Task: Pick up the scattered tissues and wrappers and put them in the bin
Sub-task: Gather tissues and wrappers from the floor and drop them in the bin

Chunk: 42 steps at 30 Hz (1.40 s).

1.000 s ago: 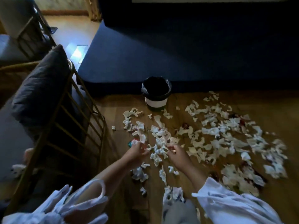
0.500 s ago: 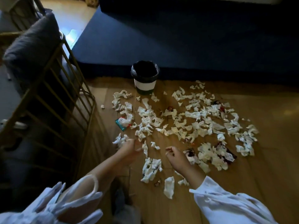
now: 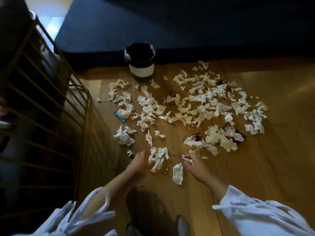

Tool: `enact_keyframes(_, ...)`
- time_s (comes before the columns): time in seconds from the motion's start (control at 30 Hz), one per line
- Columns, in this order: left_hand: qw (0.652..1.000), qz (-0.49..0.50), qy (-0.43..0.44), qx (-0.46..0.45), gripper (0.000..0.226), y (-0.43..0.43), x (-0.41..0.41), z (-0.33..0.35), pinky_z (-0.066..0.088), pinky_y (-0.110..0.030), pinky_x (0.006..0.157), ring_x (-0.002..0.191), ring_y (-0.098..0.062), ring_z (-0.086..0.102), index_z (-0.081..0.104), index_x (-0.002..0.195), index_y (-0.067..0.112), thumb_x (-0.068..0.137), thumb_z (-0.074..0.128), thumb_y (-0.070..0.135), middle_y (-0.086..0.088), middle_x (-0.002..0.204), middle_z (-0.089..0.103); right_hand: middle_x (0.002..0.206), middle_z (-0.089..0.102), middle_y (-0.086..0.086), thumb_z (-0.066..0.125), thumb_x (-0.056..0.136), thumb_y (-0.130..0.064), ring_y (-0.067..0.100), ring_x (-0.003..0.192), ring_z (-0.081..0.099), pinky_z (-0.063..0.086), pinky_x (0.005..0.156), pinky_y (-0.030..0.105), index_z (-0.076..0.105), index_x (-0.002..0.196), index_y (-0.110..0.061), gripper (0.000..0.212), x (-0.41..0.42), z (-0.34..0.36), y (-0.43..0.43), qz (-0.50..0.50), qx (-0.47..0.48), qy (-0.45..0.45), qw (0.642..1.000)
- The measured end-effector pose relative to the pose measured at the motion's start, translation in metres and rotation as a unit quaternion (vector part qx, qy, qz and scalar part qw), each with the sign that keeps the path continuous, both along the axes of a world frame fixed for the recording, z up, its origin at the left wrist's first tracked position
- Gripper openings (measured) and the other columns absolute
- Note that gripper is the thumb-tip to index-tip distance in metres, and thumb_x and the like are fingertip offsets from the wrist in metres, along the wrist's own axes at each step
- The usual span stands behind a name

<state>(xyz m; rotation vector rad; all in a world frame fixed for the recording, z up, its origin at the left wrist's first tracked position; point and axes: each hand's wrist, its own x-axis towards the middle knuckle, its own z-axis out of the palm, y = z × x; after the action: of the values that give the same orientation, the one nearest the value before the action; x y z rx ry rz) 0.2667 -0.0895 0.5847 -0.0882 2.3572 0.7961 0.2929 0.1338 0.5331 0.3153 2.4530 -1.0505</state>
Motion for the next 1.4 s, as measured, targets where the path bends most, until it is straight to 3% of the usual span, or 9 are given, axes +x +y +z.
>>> enact_keyframes(0.37,1.000,-0.016,0.007,-0.015,0.050,0.043,-0.029,-0.311,0.043,-0.034,0.101,0.127,-0.022,0.043,0.035,0.138,0.023,0.092,0.049,0.038,-0.006,0.147,0.033,0.135,0.043,0.006,0.049,0.092,-0.028,0.022,0.117,0.048,0.038,0.089,0.026,0.046,0.127,-0.016,0.037,-0.044,-0.294,0.025,0.121,0.095,0.009,0.988)
enact_keyframes(0.5,0.992,-0.050,0.075,-0.085,0.073,0.053,-0.044,-0.474,0.011,-0.055,0.114,0.144,-0.033,0.000,0.020,0.142,0.040,0.081,0.054,0.060,-0.001,0.158,0.000,0.139,0.039,0.007,0.058,0.083,-0.039,0.026,0.128,0.039,0.036,0.101,0.034,0.043,0.132,-0.019,0.055,-0.056,-0.438,0.053,0.288,0.197,0.043,0.936)
enact_keyframes(0.67,0.985,-0.084,0.111,-0.103,0.109,0.067,-0.056,-0.606,-0.010,-0.065,0.107,0.133,-0.038,-0.036,-0.019,0.134,0.057,0.057,0.055,0.082,0.005,0.142,-0.045,0.147,-0.026,-0.010,0.045,0.067,-0.071,0.024,0.135,-0.027,-0.011,0.109,0.045,0.002,0.141,-0.051,0.087,-0.036,-0.561,0.079,0.414,0.227,0.063,0.879)
enact_keyframes(0.73,0.976,-0.140,0.117,-0.117,0.111,0.074,-0.052,-0.628,-0.014,-0.064,0.105,0.131,-0.038,-0.038,-0.025,0.132,0.057,0.058,0.055,0.081,0.007,0.136,-0.049,0.155,-0.011,0.003,0.038,0.074,-0.067,0.037,0.138,-0.007,0.008,0.108,0.054,0.000,0.139,-0.052,0.077,-0.022,-0.588,0.084,0.426,0.249,0.155,0.856)
enact_keyframes(0.8,0.956,-0.220,0.103,-0.163,0.102,0.079,-0.038,-0.636,-0.014,-0.063,0.107,0.133,-0.039,-0.035,-0.019,0.139,0.050,0.070,0.052,0.075,0.001,0.140,-0.046,0.147,0.034,0.011,0.038,0.081,-0.052,0.037,0.130,0.038,0.043,0.096,0.046,0.029,0.139,-0.040,0.059,-0.012,-0.598,0.091,0.425,0.272,0.213,0.837)
enact_keyframes(0.9,0.961,-0.218,0.122,-0.119,0.080,0.085,-0.012,-0.647,-0.001,-0.058,0.114,0.140,-0.032,-0.024,0.000,0.144,0.042,0.085,0.052,0.051,0.001,0.154,-0.023,0.115,0.063,0.009,0.045,0.089,-0.029,0.023,0.106,0.061,0.050,0.084,0.024,0.057,0.114,-0.021,0.029,-0.006,-0.593,0.094,0.364,0.135,0.245,0.888)
enact_keyframes(1.0,0.942,-0.237,0.213,-0.106,0.081,0.084,-0.009,-0.656,0.041,-0.054,0.101,0.131,-0.025,0.017,0.028,0.135,0.036,0.068,0.073,0.046,0.002,0.145,0.018,0.091,0.065,-0.001,0.052,0.080,-0.029,0.011,0.082,0.058,0.043,0.075,0.021,0.056,0.096,-0.025,0.017,-0.022,-0.595,0.104,0.265,0.083,0.317,0.907)
enact_keyframes(1.2,0.963,-0.036,0.265,0.040,0.020,0.101,-0.036,-0.641,0.038,-0.027,0.095,0.107,-0.002,0.043,0.047,0.116,0.030,0.096,0.041,0.028,0.007,0.119,0.049,0.096,0.063,0.013,0.027,0.081,-0.027,0.030,0.093,0.054,0.037,0.083,0.036,0.066,0.090,-0.012,0.043,-0.069,-0.578,0.163,-0.076,0.125,0.345,0.927)
enact_keyframes(1.4,0.929,0.149,0.339,0.009,0.038,0.094,-0.090,-0.631,0.041,-0.046,0.095,0.117,-0.029,0.044,0.047,0.129,0.023,0.098,0.031,0.035,-0.010,0.126,0.050,0.153,0.025,-0.002,0.016,0.084,-0.066,0.028,0.142,0.015,0.013,0.114,0.055,0.025,0.131,-0.057,0.048,-0.075,-0.618,0.178,0.043,0.132,0.197,0.970)
